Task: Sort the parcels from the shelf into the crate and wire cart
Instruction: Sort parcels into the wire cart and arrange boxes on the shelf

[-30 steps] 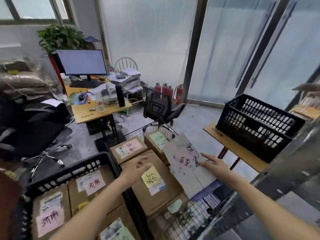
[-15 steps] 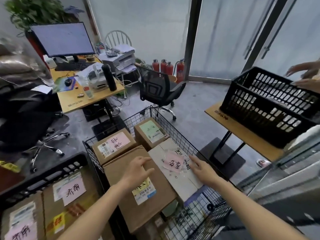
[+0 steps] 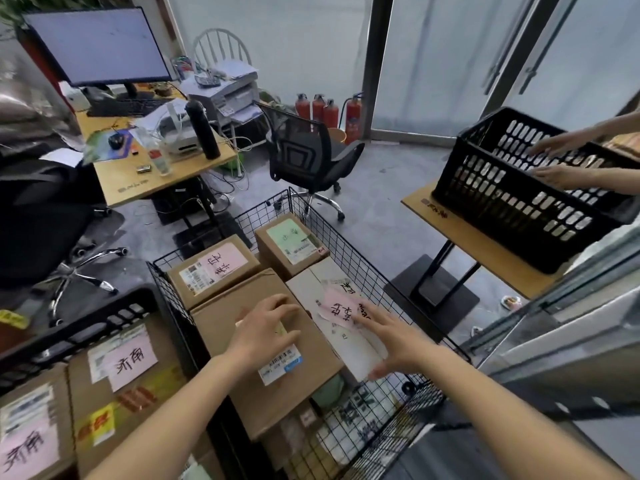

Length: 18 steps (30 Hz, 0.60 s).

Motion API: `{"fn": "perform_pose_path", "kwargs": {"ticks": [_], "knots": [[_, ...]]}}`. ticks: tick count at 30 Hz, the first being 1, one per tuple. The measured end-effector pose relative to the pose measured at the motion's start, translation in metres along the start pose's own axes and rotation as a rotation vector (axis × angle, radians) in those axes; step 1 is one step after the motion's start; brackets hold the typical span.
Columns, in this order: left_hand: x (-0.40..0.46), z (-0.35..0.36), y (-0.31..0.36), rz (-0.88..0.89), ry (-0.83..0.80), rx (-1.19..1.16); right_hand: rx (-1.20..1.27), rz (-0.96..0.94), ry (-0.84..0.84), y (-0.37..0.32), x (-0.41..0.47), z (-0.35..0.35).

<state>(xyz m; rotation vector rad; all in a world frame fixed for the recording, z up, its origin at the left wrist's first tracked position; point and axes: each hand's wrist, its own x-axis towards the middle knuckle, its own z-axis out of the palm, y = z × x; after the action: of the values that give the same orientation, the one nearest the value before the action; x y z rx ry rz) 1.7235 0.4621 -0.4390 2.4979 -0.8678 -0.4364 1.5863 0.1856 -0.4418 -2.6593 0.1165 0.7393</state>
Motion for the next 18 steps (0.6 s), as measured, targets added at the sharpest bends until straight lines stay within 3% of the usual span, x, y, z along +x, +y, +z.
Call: {"fn": "perform_pose_path", "kwargs": {"ticks": [8,18], "knots": [[-0.007,0.004,-0.001,0.0,-0.045,0.047,-0.135,-0.014,-0.005,-0.006,0.006,-0.008],[-0.017,-0.017,0.031,-0.059,-0.041,0.116,-0.064,-0.049,0.079,-0.009,-0.008,-0.019]]}}
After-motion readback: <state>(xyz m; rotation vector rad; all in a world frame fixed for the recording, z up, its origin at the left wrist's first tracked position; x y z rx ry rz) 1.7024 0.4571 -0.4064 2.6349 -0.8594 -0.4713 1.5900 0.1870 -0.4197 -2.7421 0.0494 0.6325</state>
